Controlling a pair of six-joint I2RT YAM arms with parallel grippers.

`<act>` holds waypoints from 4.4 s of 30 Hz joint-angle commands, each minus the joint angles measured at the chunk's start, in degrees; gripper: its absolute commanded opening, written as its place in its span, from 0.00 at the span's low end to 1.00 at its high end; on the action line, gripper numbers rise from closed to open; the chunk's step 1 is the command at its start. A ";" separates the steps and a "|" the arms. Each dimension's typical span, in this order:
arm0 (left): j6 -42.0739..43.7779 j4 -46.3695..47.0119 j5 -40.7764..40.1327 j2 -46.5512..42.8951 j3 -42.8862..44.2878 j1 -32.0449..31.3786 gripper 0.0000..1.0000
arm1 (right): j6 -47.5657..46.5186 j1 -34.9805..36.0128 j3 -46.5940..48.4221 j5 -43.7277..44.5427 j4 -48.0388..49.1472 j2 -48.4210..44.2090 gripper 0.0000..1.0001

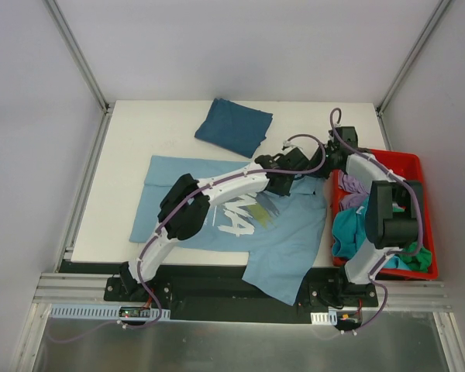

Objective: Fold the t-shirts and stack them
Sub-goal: Fold the flattened tshirt in 1/3 of the way

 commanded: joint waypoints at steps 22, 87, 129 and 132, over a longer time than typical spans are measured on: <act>11.37 0.87 18.86 -17.08 -17.15 -0.09 0.00 | 6.21 4.11 -26.33 10.04 -7.91 -34.03 0.02; 1.80 0.51 30.47 -1.01 -9.96 50.80 0.99 | -8.30 2.19 42.99 16.81 -28.91 31.07 0.96; 4.27 -4.93 24.09 -33.57 -26.17 56.24 0.99 | -25.88 13.77 36.81 30.77 -28.77 4.15 0.96; -4.42 -4.93 12.23 -47.10 -40.66 56.16 0.99 | -24.39 17.11 21.00 38.68 -20.86 -9.56 0.96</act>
